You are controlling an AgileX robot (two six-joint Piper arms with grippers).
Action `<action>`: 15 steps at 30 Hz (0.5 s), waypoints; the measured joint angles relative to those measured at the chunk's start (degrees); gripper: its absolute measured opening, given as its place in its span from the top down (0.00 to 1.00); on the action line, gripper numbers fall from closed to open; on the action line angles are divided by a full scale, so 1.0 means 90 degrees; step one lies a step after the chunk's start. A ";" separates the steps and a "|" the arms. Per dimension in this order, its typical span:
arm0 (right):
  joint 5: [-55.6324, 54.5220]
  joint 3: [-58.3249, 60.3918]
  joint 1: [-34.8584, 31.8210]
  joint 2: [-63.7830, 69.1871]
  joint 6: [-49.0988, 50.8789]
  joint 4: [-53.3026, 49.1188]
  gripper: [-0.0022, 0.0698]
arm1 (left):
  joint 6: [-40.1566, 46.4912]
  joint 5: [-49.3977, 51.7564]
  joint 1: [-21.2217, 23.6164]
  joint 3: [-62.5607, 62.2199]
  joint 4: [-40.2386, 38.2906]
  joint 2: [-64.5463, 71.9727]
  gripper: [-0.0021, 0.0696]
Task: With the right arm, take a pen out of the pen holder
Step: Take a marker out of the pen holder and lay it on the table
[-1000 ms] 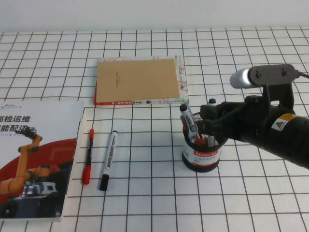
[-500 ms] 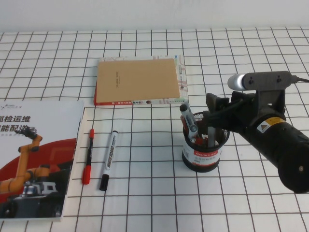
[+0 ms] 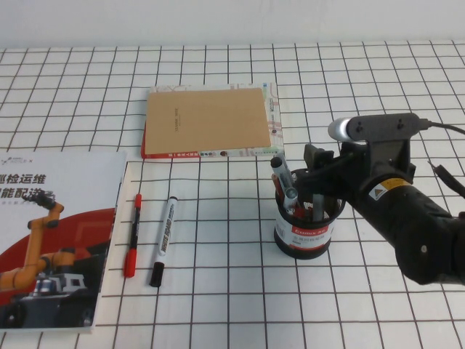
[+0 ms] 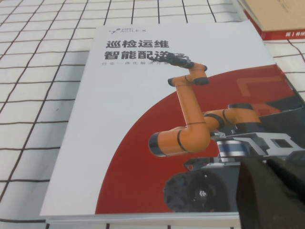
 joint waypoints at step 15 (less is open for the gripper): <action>-0.0013 -0.0483 0.0004 0.0639 0.0000 0.0027 0.38 | 0.0000 0.0000 0.0000 0.0000 0.0000 0.0000 0.98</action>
